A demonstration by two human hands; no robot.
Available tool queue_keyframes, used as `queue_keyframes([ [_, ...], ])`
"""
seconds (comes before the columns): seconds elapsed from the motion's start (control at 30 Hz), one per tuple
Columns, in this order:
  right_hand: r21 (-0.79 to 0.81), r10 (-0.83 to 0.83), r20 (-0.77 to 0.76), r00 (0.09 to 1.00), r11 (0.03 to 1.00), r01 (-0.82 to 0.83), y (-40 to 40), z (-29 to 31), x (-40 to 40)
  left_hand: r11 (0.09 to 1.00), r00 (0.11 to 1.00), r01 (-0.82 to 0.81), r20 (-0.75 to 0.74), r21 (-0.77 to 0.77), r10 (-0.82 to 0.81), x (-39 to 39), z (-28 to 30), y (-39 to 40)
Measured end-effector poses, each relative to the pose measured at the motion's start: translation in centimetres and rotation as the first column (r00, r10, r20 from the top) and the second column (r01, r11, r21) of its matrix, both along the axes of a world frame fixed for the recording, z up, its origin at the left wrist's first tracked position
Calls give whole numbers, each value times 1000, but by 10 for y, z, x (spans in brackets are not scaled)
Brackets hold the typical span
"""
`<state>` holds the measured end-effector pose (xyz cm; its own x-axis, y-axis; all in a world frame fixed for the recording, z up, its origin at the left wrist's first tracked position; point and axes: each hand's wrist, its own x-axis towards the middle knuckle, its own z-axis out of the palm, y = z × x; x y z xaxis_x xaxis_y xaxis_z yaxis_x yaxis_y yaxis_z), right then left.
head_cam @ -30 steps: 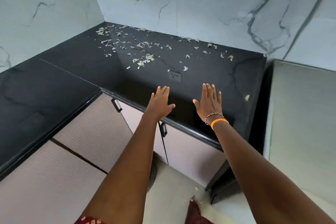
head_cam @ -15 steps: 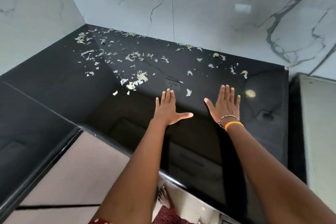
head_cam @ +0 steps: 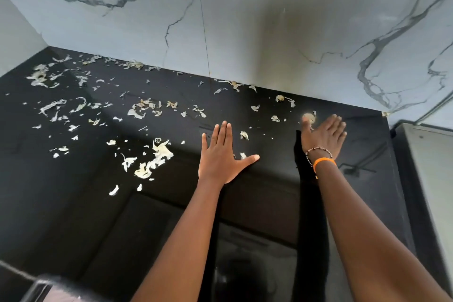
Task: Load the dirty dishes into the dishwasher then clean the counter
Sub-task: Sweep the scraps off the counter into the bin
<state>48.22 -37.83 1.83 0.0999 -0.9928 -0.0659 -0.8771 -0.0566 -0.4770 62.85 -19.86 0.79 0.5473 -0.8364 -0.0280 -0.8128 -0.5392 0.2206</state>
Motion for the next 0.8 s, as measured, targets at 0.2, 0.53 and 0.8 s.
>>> queue_keyframes([
  [0.2, -41, 341, 600, 724, 916, -398, 1, 0, 38, 999, 1000, -23, 19, -31, 23, 14, -3, -27],
  [0.53, 39, 558, 247, 792, 811, -583, -14, 2, 78, 997, 999, -32, 29, -68, 34, 15, -5, -31],
  [0.8, -3, 394, 116, 912, 918, -396, -18, 5, 99, 991, 1000, -23, -2, -128, 23, 14, -1, -29],
])
